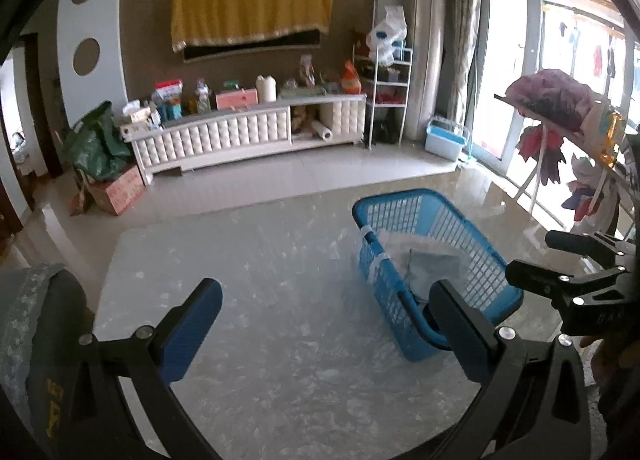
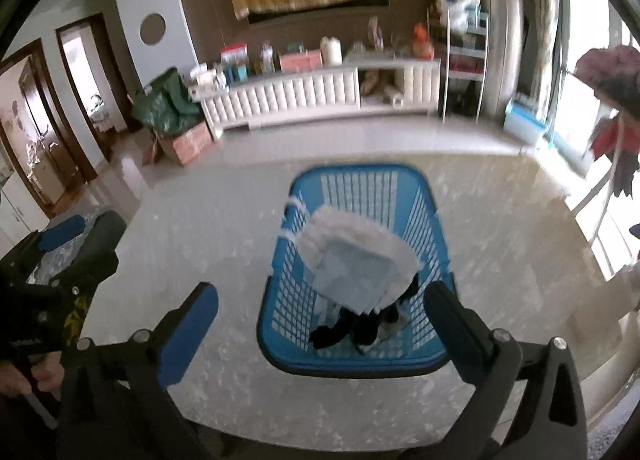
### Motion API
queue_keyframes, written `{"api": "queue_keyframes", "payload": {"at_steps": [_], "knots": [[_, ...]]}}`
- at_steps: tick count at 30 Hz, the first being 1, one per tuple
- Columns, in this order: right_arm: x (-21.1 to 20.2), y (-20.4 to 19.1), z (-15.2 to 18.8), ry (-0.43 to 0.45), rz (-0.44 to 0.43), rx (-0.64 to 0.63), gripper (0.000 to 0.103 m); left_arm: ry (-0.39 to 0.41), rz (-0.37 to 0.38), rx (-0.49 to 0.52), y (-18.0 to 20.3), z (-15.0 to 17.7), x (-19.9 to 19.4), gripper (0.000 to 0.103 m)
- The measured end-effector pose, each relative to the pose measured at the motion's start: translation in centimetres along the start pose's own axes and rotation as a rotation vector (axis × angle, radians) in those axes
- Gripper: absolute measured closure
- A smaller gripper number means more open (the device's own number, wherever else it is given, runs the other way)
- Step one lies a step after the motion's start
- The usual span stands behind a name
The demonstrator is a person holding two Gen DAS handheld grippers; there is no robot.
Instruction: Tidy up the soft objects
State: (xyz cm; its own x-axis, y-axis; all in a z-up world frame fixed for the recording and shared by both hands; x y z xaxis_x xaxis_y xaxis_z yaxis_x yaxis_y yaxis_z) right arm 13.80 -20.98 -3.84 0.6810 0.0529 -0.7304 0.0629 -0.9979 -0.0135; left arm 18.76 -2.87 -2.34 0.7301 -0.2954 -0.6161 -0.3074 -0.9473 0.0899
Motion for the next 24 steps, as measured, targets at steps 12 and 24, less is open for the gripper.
{"api": "queue_keyframes", "payload": {"at_steps": [12,24], "knots": [[-3.3,-2.8,-0.2,0.154,0.021,-0.053,0.000,0.104,-0.054,0.028,1.8,0.1,-6.7,0.000],[-3.8,-2.7,0.7,0.151,0.018,-0.059,0.000,0.109,-0.036,0.029,3.0,2.1,-8.8,0.000]]}}
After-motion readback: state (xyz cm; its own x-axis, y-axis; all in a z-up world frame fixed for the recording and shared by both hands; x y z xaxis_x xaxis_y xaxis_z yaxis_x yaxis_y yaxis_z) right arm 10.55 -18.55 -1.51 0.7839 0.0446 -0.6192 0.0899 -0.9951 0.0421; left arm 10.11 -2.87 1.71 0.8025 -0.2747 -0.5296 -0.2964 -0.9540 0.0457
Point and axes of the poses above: each gripper's, at about its wrist camera, not at the fingertips, and x roughly the way its jaws point, y to its right, z to its underside, the point moved 10 cm from there along x, roughly the way its jaws point, and after that the axes turned 7 degrees about z, right-handed, at the moved point
